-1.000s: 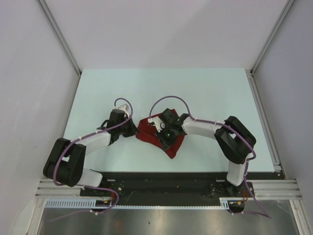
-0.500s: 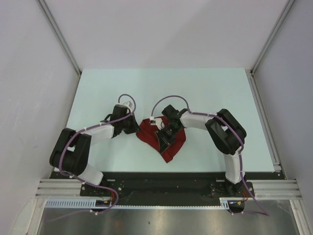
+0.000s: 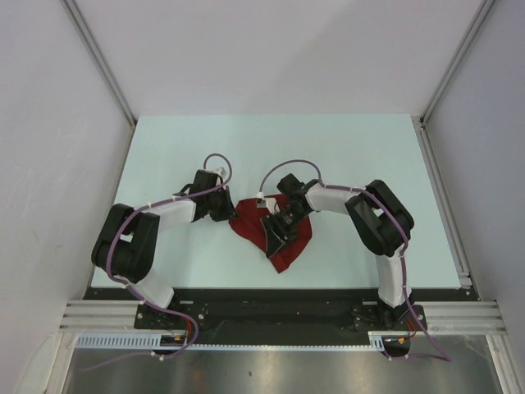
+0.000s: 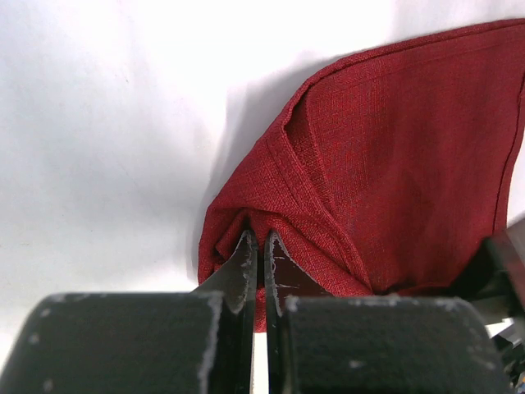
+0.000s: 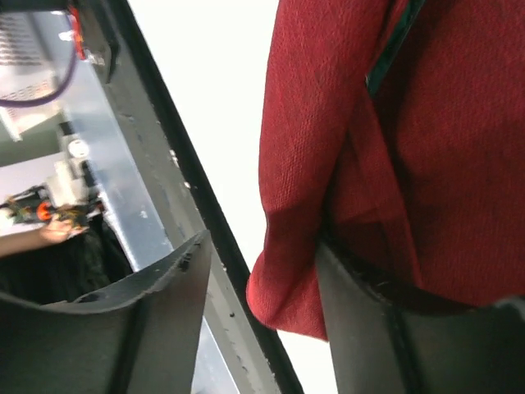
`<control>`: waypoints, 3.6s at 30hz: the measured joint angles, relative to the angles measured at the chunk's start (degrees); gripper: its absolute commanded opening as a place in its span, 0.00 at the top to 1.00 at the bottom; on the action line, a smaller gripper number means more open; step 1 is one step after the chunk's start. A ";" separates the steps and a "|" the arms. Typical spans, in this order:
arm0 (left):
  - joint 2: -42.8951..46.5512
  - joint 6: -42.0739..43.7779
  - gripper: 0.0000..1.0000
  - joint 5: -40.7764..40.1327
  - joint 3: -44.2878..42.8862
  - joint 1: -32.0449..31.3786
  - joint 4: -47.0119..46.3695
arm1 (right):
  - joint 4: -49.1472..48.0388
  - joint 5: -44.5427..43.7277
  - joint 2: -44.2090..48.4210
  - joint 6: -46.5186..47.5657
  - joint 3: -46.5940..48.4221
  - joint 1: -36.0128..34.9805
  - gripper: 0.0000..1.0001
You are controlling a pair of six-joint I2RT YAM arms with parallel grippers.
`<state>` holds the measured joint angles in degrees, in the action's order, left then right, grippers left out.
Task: Fold the napkin, place the utensils inside, and roll it up
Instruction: Roll the napkin with the utensil
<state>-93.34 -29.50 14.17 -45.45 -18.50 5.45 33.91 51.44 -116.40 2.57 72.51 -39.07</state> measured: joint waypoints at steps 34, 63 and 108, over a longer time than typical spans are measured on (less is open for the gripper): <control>-0.94 0.63 1.00 0.17 -1.84 0.00 2.43 | -29.09 -64.11 13.14 6.67 -8.81 -25.66 0.39; 10.01 0.04 0.37 -4.09 -0.72 1.29 2.40 | -30.75 -46.77 7.08 -0.20 -7.63 -15.93 0.73; 12.61 -5.57 1.00 4.15 16.92 2.80 -10.88 | -15.32 -4.28 0.31 -4.13 0.63 -3.89 0.35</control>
<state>-80.73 -35.07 18.33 -28.53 -15.70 -5.43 18.59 47.16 -116.09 -1.56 73.14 -42.96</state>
